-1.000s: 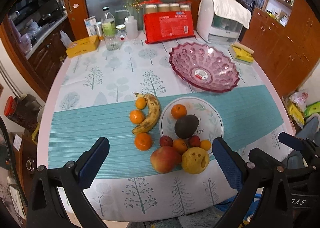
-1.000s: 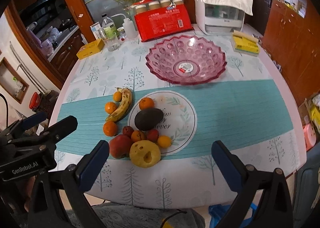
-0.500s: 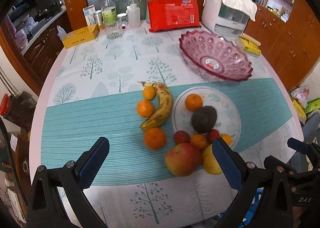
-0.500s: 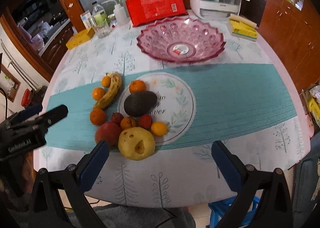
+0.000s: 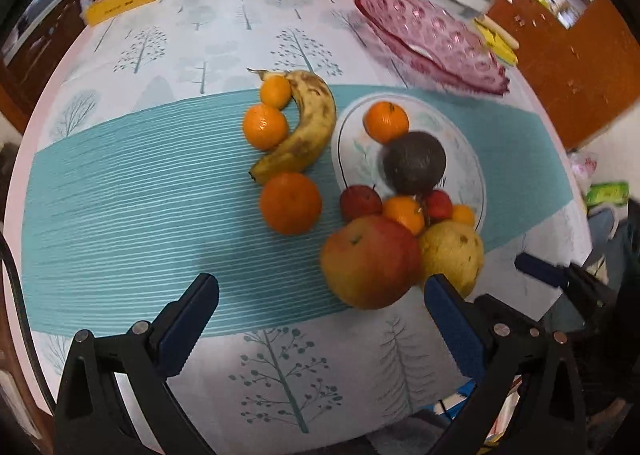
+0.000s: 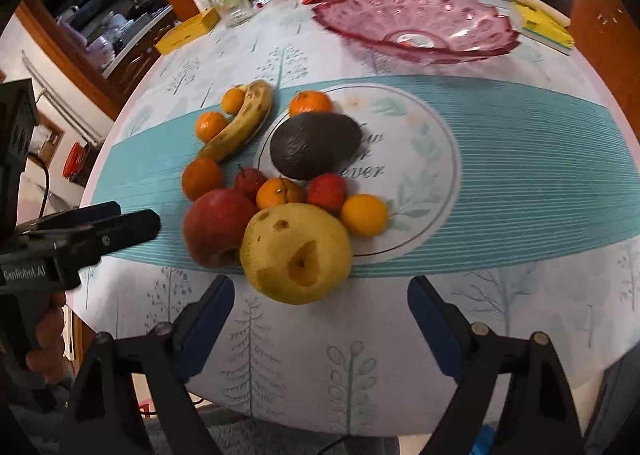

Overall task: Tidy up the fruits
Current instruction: 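Grasp the yellow pear with the right tool while the left tool grasps the red apple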

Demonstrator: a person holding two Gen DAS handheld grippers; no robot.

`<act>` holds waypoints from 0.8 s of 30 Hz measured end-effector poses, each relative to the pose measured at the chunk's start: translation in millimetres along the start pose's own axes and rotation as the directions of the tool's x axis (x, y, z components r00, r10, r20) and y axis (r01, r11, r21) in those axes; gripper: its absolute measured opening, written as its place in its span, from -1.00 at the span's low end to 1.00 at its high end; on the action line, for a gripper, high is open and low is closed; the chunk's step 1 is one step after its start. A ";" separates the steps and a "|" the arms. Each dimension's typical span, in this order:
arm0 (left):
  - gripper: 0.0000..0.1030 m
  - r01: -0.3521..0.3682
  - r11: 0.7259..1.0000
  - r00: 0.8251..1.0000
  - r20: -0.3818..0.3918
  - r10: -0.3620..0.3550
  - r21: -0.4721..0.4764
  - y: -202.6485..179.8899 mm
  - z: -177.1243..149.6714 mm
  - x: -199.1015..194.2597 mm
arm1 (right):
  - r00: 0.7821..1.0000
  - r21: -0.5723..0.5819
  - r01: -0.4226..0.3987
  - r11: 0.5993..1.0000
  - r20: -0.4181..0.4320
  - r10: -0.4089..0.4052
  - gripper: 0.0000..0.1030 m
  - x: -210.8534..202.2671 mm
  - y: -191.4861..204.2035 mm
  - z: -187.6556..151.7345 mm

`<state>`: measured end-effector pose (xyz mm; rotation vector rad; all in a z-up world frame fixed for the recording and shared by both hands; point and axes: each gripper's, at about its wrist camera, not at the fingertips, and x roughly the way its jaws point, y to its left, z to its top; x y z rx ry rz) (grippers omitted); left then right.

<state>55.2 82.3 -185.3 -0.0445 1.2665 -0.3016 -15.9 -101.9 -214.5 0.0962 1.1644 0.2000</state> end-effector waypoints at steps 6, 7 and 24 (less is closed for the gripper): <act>0.79 -0.026 0.997 0.999 -0.045 0.029 0.078 -10.3 -0.7 15.1 | 1.000 -0.065 0.008 0.998 -0.010 -0.009 0.72 23.0 6.4 1.8; 0.78 -0.028 0.996 0.998 -0.048 0.032 0.084 -11.2 -0.5 16.2 | 1.000 -0.078 0.010 0.997 -0.010 -0.011 0.70 26.1 7.8 1.8; 0.78 0.029 0.998 0.993 -0.112 -0.022 0.063 -16.1 -1.1 38.6 | 0.998 -0.212 0.054 0.976 0.039 -0.047 0.43 45.0 22.9 1.9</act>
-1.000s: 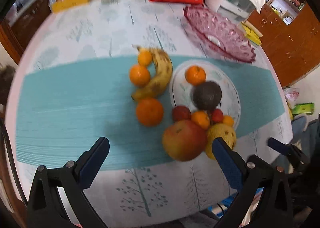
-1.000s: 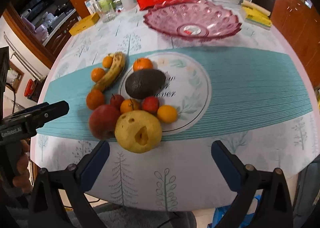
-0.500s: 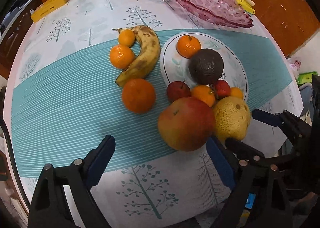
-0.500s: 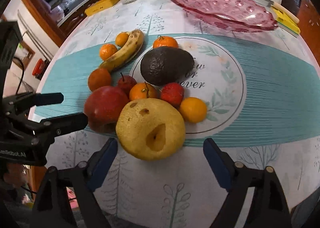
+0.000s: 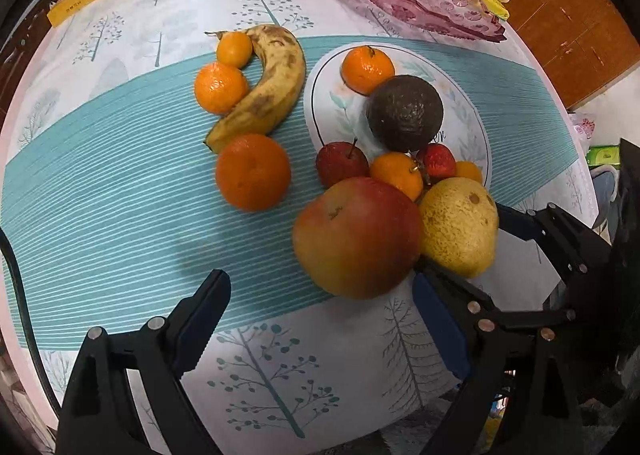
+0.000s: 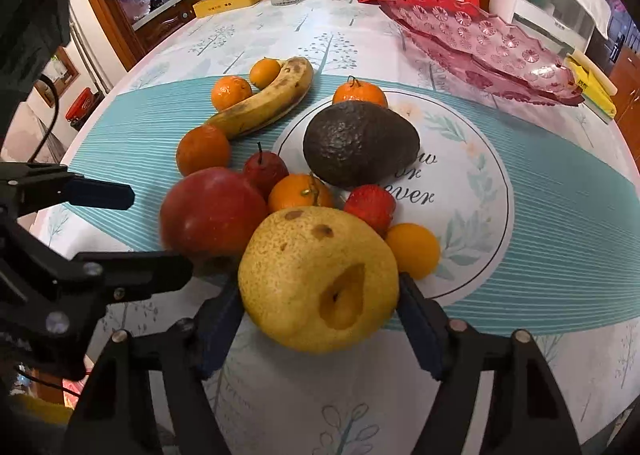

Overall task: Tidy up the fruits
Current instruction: 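Grasp the yellow pear with the right tool while the left tool grasps the red apple, then lift the yellow pear with the right tool while the left tool lifts the red apple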

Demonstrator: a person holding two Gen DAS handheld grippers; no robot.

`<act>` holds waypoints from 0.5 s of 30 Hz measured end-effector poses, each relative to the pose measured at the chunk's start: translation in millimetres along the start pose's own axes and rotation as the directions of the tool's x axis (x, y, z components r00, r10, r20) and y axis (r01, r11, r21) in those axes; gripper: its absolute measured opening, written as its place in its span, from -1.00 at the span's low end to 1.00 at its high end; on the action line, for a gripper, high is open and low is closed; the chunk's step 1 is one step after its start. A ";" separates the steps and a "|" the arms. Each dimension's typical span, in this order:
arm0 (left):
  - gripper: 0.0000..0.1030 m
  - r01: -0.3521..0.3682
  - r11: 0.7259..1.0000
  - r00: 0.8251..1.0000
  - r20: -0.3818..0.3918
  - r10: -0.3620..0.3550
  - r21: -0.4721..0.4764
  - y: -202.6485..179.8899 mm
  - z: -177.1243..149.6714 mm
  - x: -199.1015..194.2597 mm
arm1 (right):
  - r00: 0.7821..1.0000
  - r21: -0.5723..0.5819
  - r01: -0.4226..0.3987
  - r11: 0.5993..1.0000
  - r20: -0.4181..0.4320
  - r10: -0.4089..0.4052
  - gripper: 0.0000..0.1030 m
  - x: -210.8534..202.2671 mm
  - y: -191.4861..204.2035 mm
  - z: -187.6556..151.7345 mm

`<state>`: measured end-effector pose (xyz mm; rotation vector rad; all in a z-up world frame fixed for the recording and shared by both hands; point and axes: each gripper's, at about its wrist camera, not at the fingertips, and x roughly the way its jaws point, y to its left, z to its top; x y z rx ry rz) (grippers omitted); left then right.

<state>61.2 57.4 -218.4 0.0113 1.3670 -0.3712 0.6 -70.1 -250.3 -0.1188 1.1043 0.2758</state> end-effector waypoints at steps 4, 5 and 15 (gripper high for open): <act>0.78 0.018 1.000 1.000 0.001 -0.018 0.006 -5.2 1.9 7.3 | 1.000 0.020 -0.003 1.000 -0.005 0.004 0.42 -5.9 -5.5 -9.4; 0.78 0.021 1.000 1.000 -0.001 -0.021 0.004 -7.1 2.7 9.7 | 1.000 0.029 -0.004 1.000 -0.006 0.004 0.42 -7.4 -7.9 -12.0; 0.23 -0.019 0.999 1.000 -0.004 0.019 0.026 -25.0 7.5 33.9 | 1.000 0.105 0.024 0.994 0.004 -0.024 0.42 -24.1 -28.8 -31.1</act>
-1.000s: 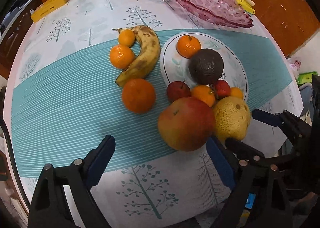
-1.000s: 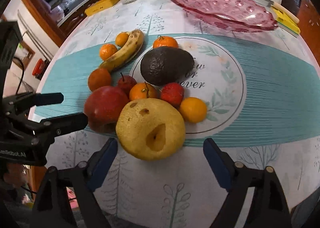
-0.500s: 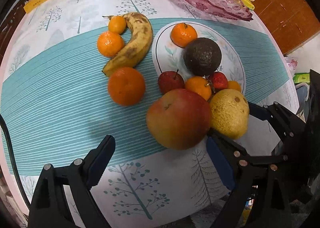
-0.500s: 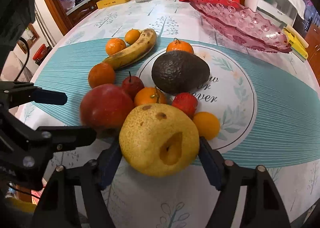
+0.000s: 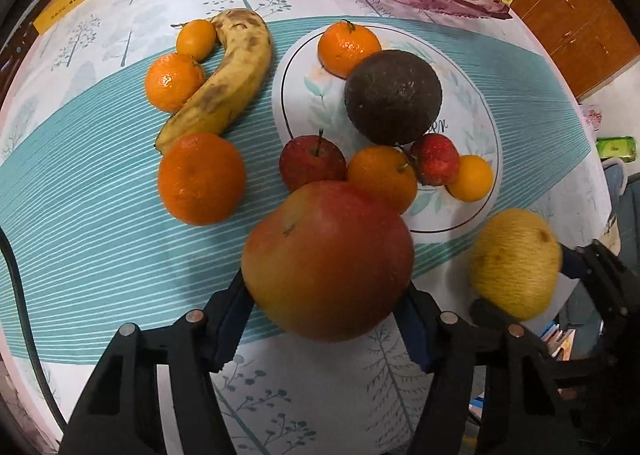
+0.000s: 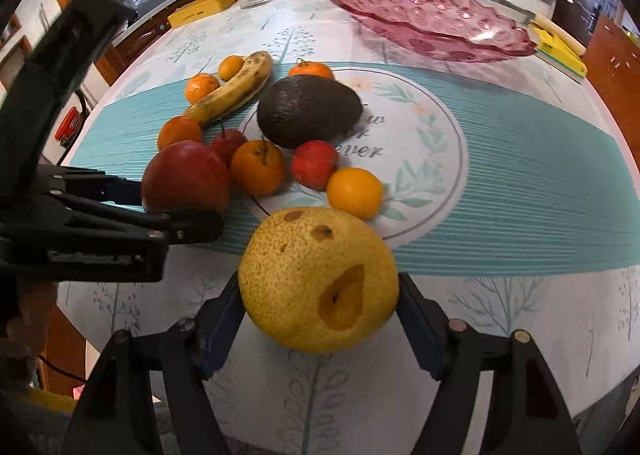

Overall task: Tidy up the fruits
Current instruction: 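Lift the yellow pear with the right tool while the left tool lifts the red apple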

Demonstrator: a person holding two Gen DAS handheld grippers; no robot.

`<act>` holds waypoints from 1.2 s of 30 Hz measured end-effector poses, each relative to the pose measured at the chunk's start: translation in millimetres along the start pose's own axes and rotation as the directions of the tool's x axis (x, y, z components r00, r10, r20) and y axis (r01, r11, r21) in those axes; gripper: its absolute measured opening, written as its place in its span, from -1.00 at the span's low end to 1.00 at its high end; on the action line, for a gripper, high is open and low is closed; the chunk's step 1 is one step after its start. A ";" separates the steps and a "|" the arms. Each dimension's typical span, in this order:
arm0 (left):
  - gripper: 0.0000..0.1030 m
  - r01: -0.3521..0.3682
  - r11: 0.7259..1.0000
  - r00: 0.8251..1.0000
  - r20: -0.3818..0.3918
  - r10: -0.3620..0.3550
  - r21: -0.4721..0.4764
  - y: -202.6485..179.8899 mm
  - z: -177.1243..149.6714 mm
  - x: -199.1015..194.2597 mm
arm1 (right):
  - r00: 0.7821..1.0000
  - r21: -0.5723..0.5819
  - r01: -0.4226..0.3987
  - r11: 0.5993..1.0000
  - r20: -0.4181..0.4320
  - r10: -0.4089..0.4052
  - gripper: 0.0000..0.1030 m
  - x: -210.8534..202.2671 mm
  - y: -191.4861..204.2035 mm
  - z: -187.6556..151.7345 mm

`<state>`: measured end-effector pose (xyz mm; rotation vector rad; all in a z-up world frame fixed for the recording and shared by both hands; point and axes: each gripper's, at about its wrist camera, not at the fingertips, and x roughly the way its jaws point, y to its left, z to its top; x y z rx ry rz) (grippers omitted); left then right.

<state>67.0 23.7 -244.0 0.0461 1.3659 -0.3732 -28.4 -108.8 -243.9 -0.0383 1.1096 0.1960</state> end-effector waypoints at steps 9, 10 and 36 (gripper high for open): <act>0.13 -0.053 0.998 0.997 0.066 0.051 0.037 -3.0 -12.3 -9.9 | 0.998 0.009 0.022 1.000 0.058 -0.022 0.42 -27.3 -0.5 0.7; 0.12 -0.052 0.998 0.996 0.074 0.049 0.038 -2.2 -13.2 -14.2 | 0.998 0.009 0.024 1.000 0.064 -0.024 0.42 -30.2 -0.5 2.6; 0.22 -0.013 0.997 0.998 0.065 0.008 0.080 9.9 -21.4 -36.0 | 0.994 -0.001 0.038 0.999 0.106 -0.037 0.42 -52.1 -9.5 40.9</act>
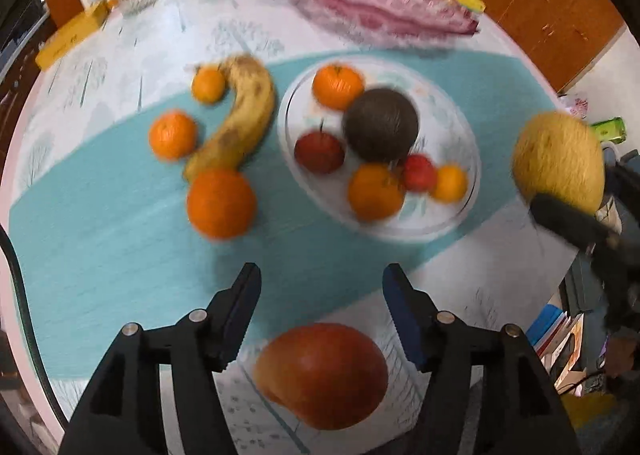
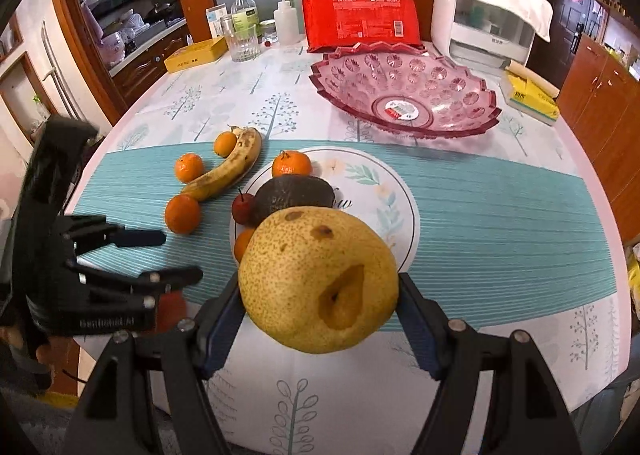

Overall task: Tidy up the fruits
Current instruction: 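Lift the yellow pear with the right tool while the left tool lifts the red apple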

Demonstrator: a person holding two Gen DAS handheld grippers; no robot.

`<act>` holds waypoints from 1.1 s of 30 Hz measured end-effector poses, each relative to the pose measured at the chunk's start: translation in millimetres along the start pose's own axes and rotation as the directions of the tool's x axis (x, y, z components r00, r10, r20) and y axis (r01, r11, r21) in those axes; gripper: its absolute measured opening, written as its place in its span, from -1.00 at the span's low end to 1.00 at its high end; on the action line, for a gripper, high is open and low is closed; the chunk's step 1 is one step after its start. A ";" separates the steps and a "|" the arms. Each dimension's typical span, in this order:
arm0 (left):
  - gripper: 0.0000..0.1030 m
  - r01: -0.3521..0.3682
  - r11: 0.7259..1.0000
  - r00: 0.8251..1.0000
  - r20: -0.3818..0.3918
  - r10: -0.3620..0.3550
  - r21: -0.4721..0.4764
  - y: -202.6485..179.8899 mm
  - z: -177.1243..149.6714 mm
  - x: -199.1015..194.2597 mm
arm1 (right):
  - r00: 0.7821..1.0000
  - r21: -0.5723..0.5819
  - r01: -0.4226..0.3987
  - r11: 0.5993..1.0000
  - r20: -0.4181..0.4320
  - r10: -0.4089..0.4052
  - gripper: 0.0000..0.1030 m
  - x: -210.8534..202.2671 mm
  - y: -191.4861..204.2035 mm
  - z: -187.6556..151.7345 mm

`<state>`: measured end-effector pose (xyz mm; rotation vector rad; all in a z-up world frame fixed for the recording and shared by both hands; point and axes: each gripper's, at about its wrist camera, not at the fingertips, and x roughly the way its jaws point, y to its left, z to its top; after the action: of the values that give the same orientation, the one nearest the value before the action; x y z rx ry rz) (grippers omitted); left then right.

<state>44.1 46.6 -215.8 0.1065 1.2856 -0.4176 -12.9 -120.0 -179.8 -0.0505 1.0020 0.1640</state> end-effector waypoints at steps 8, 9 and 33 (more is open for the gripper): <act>0.47 -0.036 0.999 0.999 -0.011 0.037 0.032 11.7 -43.2 -11.0 | 0.999 0.018 -0.043 0.999 -0.017 0.044 0.42 6.7 -7.9 -7.5; 0.47 -0.033 0.999 0.999 -0.018 0.033 0.027 13.7 -48.8 -10.7 | 0.999 0.019 -0.049 0.999 -0.019 0.049 0.42 8.2 -8.0 -7.7; 0.28 -0.134 0.987 0.978 0.176 0.116 0.093 52.3 -112.5 17.7 | 0.986 -0.036 -0.160 0.986 0.039 0.161 0.42 28.6 16.4 7.3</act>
<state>-35.4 125.0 -273.0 0.2341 1.0828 -0.3774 5.7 -99.7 -199.4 0.0036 0.9619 0.3279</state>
